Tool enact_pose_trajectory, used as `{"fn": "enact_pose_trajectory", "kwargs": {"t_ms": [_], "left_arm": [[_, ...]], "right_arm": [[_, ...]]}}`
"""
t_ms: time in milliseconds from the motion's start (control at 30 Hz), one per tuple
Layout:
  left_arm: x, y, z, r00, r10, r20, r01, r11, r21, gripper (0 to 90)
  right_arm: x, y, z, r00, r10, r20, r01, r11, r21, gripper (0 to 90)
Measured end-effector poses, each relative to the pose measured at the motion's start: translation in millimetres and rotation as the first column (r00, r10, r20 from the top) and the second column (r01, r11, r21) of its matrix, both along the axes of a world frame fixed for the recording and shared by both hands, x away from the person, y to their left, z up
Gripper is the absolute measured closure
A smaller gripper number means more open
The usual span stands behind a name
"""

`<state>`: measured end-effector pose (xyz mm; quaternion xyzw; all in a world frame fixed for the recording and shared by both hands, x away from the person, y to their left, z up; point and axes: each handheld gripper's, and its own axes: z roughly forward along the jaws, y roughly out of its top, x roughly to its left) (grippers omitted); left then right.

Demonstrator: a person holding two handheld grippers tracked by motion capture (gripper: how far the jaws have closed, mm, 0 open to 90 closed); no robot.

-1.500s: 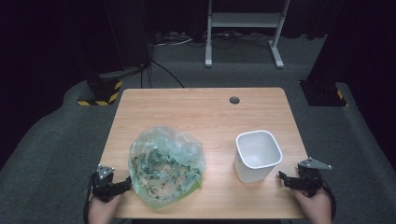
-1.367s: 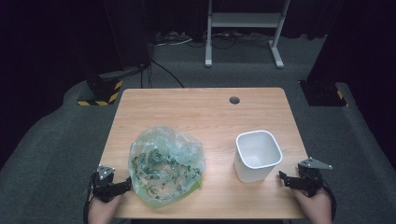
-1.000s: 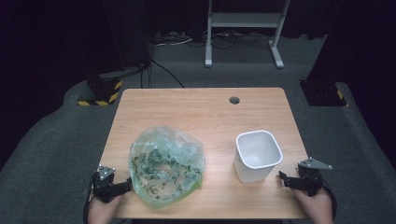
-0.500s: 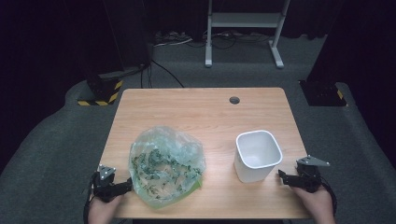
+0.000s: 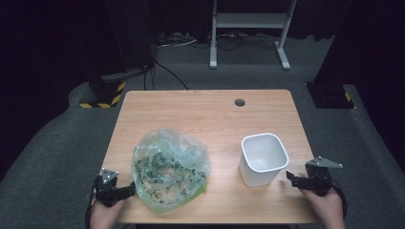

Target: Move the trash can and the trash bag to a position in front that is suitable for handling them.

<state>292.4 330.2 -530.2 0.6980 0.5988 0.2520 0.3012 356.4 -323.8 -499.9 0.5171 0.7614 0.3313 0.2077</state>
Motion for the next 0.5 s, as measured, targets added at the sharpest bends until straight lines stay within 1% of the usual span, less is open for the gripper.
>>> {"fn": "enact_pose_trajectory", "kwargs": {"t_ms": [200,367,400,500], "left_arm": [[0.0,-0.1,0.1,1.0000,-0.005,-0.002,0.005,1.0000,0.002,7.3],[0.0,-0.1,0.1,1.0000,-0.006,-0.002,0.006,1.0000,0.002,7.3],[0.0,-0.1,0.1,1.0000,-0.006,-0.002,0.006,1.0000,0.002,7.3],[-0.1,-0.1,0.1,1.0000,-0.006,-0.002,0.006,1.0000,0.002,7.3]], "right_arm": [[3.0,3.2,10.7,0.9995,0.003,0.032,-0.003,0.9999,0.011,14.2],[8.3,6.1,18.0,0.9981,0.005,0.062,-0.006,0.9997,0.025,14.1],[10.1,7.1,19.9,0.9973,0.008,0.074,-0.010,0.9995,0.029,14.0],[14.6,9.3,24.1,0.9957,0.006,0.092,-0.009,0.9996,0.028,14.0]]}}
